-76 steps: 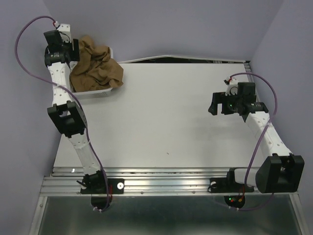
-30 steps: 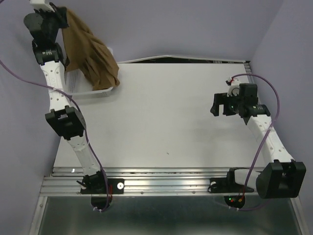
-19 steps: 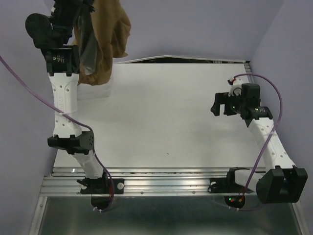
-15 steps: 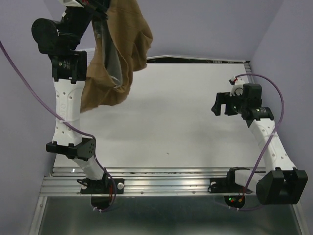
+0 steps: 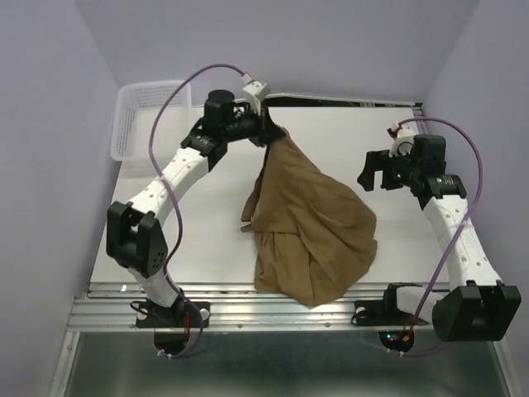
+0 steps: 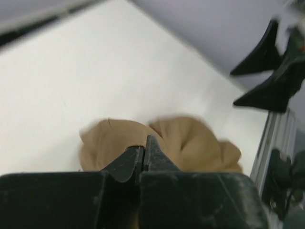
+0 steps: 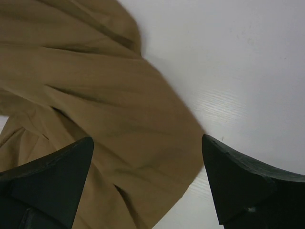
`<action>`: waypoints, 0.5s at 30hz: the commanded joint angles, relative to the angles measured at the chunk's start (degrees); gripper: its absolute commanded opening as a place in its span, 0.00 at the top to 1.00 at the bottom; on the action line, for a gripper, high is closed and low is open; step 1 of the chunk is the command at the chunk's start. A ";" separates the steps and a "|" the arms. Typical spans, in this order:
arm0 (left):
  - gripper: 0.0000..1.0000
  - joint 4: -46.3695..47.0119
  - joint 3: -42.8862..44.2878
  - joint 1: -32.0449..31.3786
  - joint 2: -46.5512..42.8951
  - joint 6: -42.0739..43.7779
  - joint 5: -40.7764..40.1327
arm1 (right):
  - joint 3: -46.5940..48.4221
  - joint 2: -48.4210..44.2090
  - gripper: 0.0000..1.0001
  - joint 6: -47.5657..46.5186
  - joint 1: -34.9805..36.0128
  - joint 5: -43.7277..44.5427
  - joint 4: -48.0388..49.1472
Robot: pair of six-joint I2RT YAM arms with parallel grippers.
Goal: Fold and stack the skirts
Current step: Move the skirt to the center of the board
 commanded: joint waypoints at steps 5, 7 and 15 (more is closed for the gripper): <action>1.00 -21.08 13.97 -6.14 10.47 18.81 3.81 | 3.88 2.37 0.00 -4.91 -0.43 -5.03 -0.88; 1.00 -25.93 16.61 -7.54 13.10 24.42 4.52 | 4.93 4.66 0.00 -7.36 -0.43 -6.26 -1.05; 0.61 -48.00 20.31 -19.14 13.91 45.17 6.02 | 5.90 8.09 0.00 -18.70 -0.43 -8.82 -1.40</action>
